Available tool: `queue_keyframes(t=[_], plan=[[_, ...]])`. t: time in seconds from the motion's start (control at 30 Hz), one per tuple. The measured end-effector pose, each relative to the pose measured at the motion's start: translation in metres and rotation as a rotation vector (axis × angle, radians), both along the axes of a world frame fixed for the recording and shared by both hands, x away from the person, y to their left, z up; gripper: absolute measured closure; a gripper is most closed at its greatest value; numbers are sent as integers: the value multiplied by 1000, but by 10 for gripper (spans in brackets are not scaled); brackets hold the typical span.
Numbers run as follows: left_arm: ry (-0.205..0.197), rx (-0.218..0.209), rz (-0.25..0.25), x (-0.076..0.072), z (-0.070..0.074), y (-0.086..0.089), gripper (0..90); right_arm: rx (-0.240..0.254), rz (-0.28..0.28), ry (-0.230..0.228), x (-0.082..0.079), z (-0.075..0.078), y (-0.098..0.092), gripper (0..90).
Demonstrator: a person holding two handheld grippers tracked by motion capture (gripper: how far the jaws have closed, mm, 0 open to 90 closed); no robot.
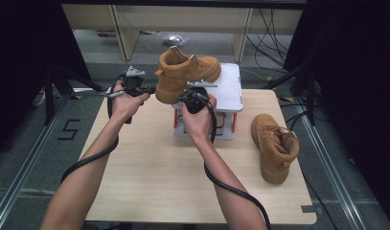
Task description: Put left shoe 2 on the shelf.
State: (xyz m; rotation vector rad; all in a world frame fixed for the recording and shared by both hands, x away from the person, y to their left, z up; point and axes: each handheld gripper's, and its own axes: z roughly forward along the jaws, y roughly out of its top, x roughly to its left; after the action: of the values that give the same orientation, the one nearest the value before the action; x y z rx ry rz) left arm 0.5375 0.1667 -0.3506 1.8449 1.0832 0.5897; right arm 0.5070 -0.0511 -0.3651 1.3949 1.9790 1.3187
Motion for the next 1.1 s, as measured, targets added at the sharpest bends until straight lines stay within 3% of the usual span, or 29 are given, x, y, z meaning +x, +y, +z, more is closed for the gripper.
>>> queue_keyframes(t=[0.47,0.87,1.1], plan=[[-10,6,-45,-18,3,-23,900,-34,-21,-4,7,2,-21,900],[-7,27,-83,-26,3,-41,900,-60,-51,20,13,2,-35,900],[-4,0,-104,-29,0,-49,900,-85,-71,26,14,3,-42,900]])
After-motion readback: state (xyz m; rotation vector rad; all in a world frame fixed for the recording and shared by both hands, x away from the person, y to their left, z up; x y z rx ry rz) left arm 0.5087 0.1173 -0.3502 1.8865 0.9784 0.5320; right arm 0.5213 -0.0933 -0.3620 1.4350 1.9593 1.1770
